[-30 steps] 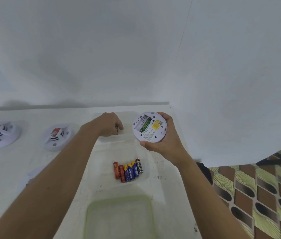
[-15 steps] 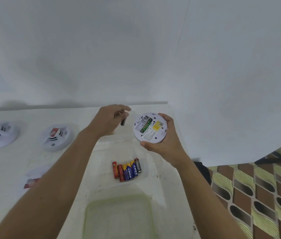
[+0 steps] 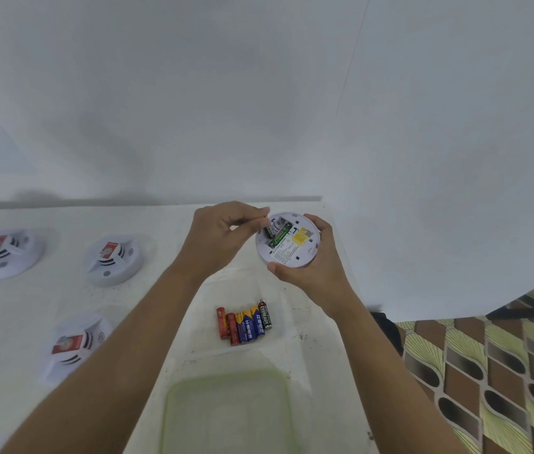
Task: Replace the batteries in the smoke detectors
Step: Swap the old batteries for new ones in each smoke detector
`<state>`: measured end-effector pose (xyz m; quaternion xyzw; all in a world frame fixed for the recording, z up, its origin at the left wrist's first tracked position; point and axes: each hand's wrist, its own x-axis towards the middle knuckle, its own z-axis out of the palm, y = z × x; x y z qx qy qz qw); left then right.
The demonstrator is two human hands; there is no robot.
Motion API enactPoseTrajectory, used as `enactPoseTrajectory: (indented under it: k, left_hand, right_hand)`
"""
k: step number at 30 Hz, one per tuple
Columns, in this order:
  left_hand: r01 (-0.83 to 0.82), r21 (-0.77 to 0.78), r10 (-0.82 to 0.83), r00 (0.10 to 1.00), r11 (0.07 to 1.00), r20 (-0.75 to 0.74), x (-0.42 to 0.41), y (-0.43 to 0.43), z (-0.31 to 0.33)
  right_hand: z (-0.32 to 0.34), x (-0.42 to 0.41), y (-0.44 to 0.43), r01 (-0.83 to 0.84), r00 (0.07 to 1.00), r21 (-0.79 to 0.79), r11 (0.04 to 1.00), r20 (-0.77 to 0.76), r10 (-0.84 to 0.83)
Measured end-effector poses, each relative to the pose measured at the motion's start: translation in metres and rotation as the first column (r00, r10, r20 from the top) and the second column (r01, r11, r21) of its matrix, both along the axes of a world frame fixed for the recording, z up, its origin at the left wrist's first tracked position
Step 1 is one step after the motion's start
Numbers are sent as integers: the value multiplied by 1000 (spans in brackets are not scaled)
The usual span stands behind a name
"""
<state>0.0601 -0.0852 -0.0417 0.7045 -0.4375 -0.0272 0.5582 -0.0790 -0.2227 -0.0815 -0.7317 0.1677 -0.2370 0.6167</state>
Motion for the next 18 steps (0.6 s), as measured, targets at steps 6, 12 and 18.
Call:
enactPoseTrajectory:
  k: [6, 12, 18]
  left_hand:
    - [48, 73, -41, 995, 996, -93, -4, 6, -5]
    - [118, 152, -81, 970, 981, -231, -1, 10, -1]
    - [306, 86, -229, 844, 948, -484, -8, 15, -1]
  right_hand:
    - [5, -2, -2, 6, 1000, 23, 1000, 1, -6]
    - [8, -10, -3, -74, 997, -4, 997, -29, 74]
    - [15, -14, -2, -104, 994, -67, 992, -41, 102]
